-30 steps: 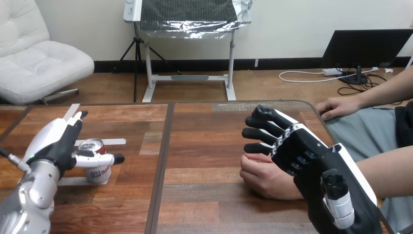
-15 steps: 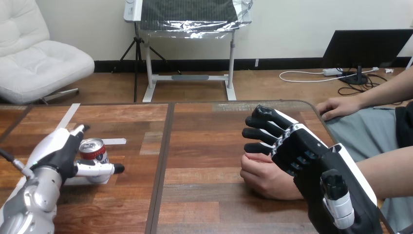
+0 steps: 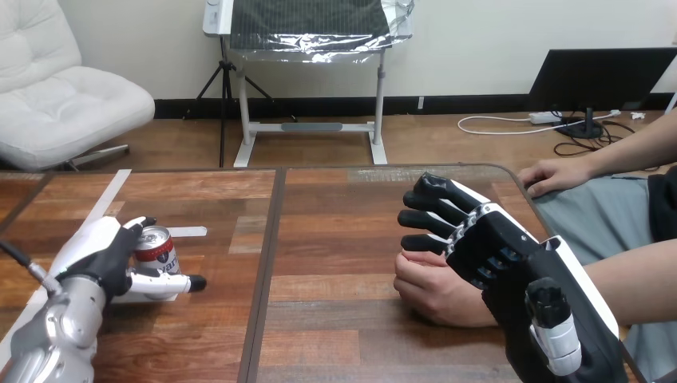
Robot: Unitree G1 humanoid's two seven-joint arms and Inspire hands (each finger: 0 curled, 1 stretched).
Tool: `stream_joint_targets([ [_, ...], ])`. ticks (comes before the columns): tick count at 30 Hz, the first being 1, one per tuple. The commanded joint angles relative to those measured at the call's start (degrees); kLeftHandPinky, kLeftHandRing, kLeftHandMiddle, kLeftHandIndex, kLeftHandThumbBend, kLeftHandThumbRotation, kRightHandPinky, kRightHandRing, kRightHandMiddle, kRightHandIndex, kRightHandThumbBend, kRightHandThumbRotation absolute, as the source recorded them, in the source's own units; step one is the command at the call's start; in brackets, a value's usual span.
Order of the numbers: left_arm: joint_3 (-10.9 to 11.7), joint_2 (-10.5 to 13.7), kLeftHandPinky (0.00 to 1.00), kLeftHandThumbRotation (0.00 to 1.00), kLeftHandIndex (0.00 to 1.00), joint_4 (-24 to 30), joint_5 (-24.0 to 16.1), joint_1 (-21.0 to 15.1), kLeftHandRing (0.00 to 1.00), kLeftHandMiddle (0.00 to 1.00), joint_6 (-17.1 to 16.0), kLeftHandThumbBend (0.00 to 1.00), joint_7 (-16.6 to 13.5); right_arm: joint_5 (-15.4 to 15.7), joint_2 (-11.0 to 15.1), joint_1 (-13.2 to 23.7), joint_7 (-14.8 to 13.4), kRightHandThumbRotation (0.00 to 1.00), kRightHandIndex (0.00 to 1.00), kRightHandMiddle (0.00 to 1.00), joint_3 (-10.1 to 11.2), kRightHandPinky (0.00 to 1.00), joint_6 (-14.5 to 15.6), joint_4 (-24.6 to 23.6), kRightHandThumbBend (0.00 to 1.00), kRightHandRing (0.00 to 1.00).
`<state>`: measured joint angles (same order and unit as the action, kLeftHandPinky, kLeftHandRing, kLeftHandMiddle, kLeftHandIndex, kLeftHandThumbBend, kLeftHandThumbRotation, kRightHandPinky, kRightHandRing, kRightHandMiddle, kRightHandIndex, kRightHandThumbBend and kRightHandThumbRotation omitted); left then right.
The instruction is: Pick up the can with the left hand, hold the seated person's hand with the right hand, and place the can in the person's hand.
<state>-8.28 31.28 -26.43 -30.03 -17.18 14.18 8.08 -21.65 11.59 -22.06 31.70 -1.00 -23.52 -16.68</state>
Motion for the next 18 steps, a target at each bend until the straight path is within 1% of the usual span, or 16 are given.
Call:
stream_joint_targets([
  [1, -0.6, 0.8, 0.96, 0.37, 0.90, 0.3, -1.0, -5.4, 0.91, 0.90, 0.8, 0.87, -0.2, -0.8, 0.2, 1.7, -0.3, 0.87, 0.86, 0.86, 0.9, 0.78, -0.6, -2.1, 0.95, 0.84],
  [5, -0.7, 0.7, 0.96, 0.36, 0.89, 0.1, -0.9, -5.6, 0.90, 0.89, 1.3, 0.87, -0.2, -0.9, 0.2, 1.7, -0.3, 0.87, 0.86, 0.86, 0.9, 0.78, -0.6, -2.1, 0.95, 0.84],
  [15, -1.0, 0.4, 0.97, 0.32, 0.86, -1.1, -0.7, -6.2, 0.89, 0.86, 1.0, 0.85, -0.6, -1.1, 0.3, 1.7, -0.3, 0.87, 0.86, 0.86, 1.0, 0.78, -0.5, -2.2, 0.95, 0.84],
  [18, -1.0, 0.3, 0.96, 0.30, 0.86, -1.5, -0.7, -6.4, 0.87, 0.86, 0.9, 0.84, -0.8, -1.2, 0.3, 1.7, -0.3, 0.86, 0.86, 0.86, 0.9, 0.78, -0.4, -2.4, 0.95, 0.84],
])
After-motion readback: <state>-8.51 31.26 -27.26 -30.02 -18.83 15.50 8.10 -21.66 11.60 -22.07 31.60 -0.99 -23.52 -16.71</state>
